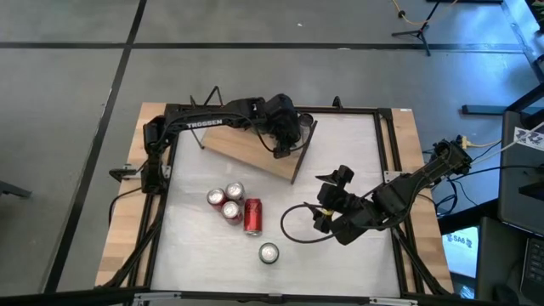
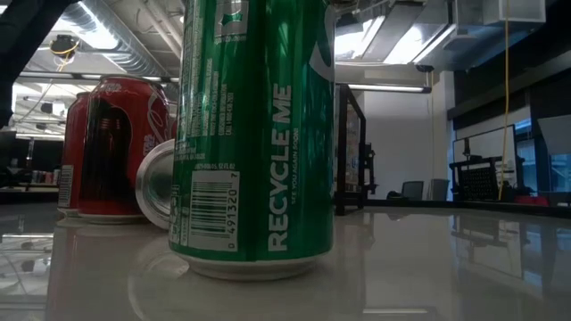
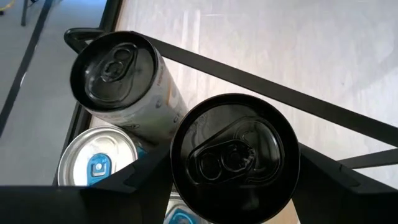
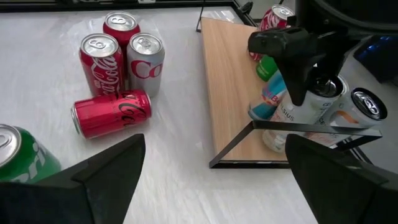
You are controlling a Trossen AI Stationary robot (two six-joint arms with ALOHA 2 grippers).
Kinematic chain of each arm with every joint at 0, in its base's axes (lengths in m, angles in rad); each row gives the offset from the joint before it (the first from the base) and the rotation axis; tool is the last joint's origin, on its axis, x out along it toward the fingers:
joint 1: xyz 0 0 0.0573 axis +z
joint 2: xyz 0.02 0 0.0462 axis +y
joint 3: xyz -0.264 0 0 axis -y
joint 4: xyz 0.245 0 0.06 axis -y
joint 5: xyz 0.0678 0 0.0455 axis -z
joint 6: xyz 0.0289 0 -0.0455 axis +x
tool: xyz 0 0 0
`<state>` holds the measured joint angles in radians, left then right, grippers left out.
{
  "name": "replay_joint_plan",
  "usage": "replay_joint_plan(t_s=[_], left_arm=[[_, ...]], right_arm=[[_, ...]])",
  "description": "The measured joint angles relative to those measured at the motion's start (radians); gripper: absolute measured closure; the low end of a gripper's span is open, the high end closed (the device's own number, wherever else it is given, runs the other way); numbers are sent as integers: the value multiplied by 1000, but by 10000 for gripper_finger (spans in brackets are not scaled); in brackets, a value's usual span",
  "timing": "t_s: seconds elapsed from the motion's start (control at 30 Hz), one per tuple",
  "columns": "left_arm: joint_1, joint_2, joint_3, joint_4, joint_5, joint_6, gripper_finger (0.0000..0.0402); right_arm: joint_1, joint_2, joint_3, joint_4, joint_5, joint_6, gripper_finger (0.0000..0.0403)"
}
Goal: Place canned beverage on shelf
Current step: Put the white yellow soda can on the shelf aligned with the other white yellow soda can
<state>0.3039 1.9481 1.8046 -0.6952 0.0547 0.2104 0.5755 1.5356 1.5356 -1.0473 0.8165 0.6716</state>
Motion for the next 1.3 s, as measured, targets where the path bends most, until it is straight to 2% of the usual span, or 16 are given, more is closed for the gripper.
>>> replay_joint_plan(t_s=[0.4, 0.67, 0.83, 1.0, 1.3], left_arm=[[6, 19, 0, 3, -7, 6, 158], [5, 19, 0, 3, -10, 7, 141], [5, 19, 0, -5, -10, 6, 142], [5, 19, 0, -14, -10, 4, 143], [4, 19, 0, -20, 11, 3, 143]], right_arm=[[0, 0, 0, -1, 0, 0, 22], [0, 0, 0, -2, 0, 0, 22], [-7, -5, 0, -5, 29, -29, 22], [-73, -29, 0, -66, 29, -51, 22], [-241, -76, -7, -287, 30, -94, 22]])
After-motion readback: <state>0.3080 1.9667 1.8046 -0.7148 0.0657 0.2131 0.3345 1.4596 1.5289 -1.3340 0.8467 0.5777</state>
